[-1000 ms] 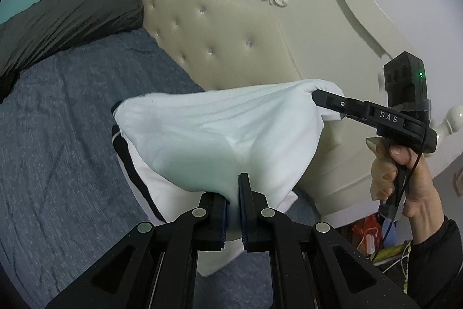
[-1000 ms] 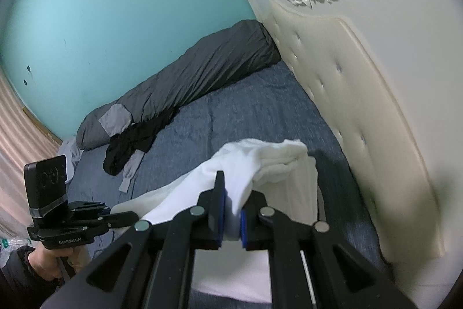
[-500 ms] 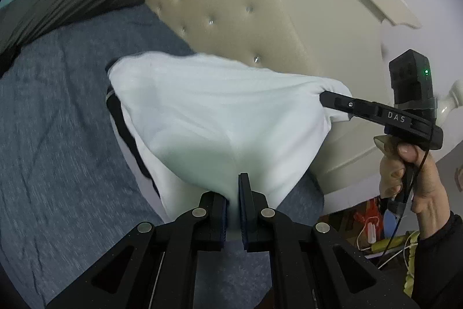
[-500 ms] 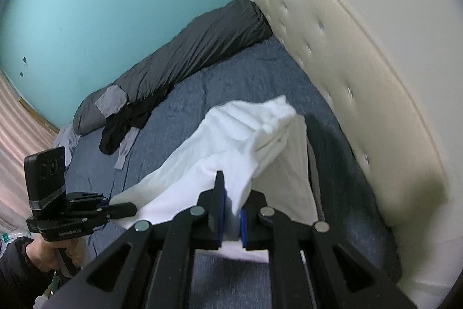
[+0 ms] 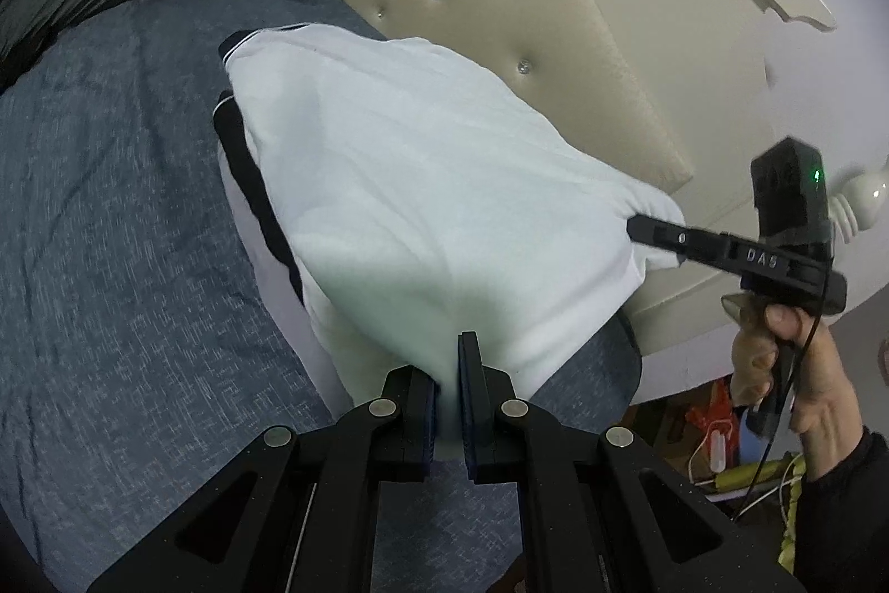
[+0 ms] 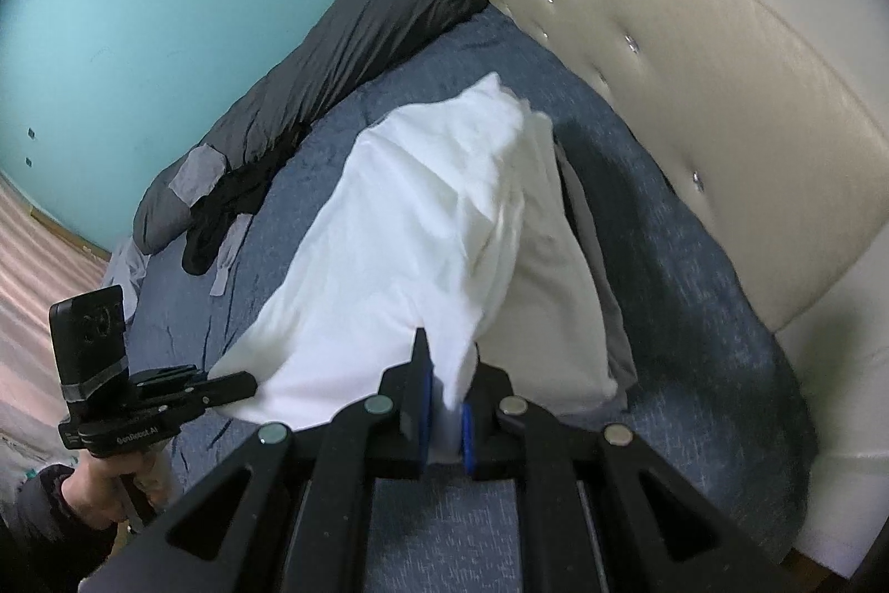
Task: Fold clothes
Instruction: 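Lower the polo onto the clothes stack and open the right gripper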
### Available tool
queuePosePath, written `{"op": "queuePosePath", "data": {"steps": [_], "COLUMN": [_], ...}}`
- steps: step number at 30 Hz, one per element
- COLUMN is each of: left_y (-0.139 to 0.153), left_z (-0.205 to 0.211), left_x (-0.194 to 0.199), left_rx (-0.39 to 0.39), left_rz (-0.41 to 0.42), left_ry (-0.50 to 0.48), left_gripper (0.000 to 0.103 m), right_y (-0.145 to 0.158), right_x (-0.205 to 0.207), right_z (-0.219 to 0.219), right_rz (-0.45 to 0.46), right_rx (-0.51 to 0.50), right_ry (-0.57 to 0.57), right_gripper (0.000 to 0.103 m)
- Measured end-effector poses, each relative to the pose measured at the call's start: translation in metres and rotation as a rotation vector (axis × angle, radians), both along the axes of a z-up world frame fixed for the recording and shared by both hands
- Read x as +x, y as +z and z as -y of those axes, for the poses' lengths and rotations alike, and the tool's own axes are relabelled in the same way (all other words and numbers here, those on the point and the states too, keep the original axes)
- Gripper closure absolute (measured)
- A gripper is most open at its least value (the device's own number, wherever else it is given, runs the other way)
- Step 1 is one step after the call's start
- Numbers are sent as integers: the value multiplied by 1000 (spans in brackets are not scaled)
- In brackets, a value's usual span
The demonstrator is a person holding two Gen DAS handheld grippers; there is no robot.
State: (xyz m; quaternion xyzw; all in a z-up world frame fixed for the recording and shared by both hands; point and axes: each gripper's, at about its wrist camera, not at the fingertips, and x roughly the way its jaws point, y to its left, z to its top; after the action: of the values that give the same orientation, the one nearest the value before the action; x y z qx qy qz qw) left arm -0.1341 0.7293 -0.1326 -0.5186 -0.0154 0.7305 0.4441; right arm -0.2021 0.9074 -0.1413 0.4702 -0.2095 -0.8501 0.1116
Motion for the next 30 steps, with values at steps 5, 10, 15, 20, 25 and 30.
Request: {"op": "queuePosePath", "data": {"steps": [5,10,15,20,25,30], "left_y": [-9,-15,-12,7,21,16], "left_z": [2,5,14,29,30,14], "left_x": [5,6,7,7,-1,-5], "left_rx": [-2,-11,-16,5,36,39], "left_rz": [-10,2,-6,-70,-111,-116], "left_ry": [9,7,16,26,54,25], "left_gripper": [95,95,94,94,95,95], "right_y": [-15,-27,-30,-15,7,5], "right_x": [7,15,22,34,40,25], "right_z": [-3,-5,-11,-28,-22,3], "right_rz": [9,15,24,-21,-130,-128], "right_rx": [-42,-47,7,44,58,99], "right_ry": [-24,-42,-67,-133,-115,-43], "right_gripper": [95,91,81,77,77,78]}}
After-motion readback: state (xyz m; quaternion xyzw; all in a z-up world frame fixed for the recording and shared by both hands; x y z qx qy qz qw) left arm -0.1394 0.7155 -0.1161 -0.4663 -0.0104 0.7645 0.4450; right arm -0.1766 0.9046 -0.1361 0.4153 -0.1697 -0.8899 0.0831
